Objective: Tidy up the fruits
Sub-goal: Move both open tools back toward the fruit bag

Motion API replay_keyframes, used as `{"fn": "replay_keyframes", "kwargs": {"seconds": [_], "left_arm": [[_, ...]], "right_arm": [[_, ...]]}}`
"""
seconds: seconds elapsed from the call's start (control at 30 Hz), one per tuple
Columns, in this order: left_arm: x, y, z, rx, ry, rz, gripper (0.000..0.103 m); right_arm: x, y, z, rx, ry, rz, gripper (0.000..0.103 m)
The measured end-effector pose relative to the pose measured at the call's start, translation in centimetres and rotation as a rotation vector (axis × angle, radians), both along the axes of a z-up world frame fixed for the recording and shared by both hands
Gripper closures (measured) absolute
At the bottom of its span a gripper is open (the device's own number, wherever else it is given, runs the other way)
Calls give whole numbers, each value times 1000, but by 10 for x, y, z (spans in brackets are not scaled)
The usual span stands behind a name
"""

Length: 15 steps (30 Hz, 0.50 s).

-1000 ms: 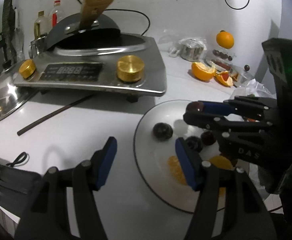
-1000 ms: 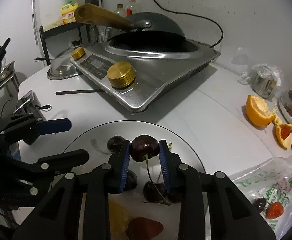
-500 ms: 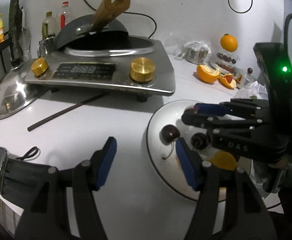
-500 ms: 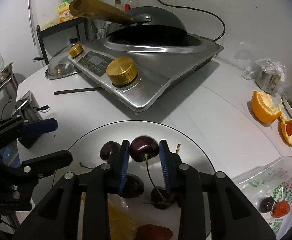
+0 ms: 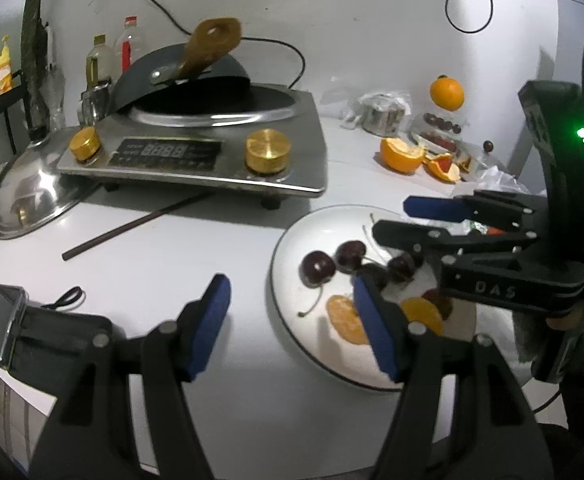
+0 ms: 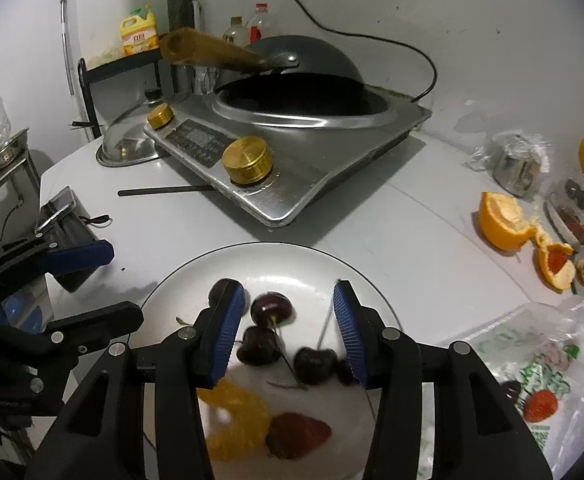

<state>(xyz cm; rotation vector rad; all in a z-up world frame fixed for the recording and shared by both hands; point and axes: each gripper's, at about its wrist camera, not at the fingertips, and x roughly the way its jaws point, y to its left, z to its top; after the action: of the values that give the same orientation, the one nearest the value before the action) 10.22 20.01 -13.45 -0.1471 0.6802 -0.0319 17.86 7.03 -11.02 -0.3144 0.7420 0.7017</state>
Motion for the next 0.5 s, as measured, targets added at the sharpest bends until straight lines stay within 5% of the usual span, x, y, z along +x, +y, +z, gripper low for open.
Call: {"fn": "replay_keyframes", "kwargs": {"seconds": [0.5], "left_arm": [[-11, -48, 20, 6, -37, -32, 37]], "right_arm": [[-18, -64, 24, 51, -41, -60, 53]]}}
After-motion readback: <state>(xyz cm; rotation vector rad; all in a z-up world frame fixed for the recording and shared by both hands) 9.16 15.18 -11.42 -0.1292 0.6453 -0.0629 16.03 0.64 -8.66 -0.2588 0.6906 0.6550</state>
